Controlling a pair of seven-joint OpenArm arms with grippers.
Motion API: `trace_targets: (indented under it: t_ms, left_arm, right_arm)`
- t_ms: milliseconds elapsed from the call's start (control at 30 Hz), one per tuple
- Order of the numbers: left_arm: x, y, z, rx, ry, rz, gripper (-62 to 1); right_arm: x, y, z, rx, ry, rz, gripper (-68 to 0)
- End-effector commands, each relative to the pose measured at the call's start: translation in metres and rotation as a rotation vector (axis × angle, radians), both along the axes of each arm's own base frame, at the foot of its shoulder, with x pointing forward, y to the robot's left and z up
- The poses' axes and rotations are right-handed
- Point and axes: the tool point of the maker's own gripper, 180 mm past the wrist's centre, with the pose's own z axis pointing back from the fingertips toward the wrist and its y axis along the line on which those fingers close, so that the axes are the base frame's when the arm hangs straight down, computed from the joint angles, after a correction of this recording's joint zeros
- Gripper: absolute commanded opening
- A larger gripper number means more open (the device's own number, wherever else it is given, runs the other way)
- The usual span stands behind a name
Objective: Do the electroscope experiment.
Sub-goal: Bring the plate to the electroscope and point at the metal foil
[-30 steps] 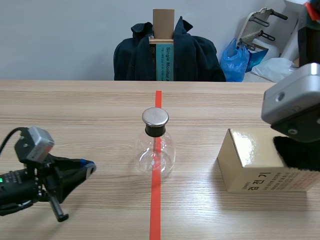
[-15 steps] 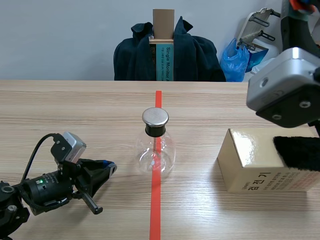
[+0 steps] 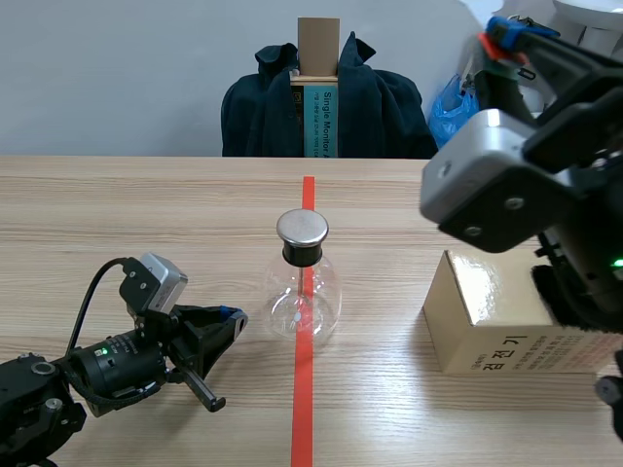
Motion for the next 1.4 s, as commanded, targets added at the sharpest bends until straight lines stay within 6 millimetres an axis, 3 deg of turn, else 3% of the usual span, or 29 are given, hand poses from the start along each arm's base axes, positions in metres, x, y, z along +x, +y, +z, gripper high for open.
trace_targets:
  t_ms: [0,267,533,1033,1367]
  left_arm:
    - [0.013,-0.004,0.017,-0.032,-0.052,0.006,-57.2]
    - [0.015,-0.003,0.017,-0.022,-0.059,0.021,-57.1]
    - [0.015,-0.003,0.017,-0.022,-0.059,0.021,-57.1]
    - [0.015,-0.003,0.017,-0.022,-0.059,0.021,-57.1]
    - [0.015,-0.003,0.017,-0.022,-0.059,0.021,-57.1]
  right_arm:
    - [0.005,0.003,-0.004,-0.017,-0.005,0.002,-66.9]
    - [0.011,0.039,-0.052,-0.087,0.09,0.099,-66.9]
    - [0.0,0.056,-0.094,-0.165,0.211,0.191,-66.9]
    - [-0.011,0.058,-0.137,-0.274,0.316,0.253,-66.9]
    - [-0.009,0.056,-0.139,-0.28,0.329,0.238,-66.9]
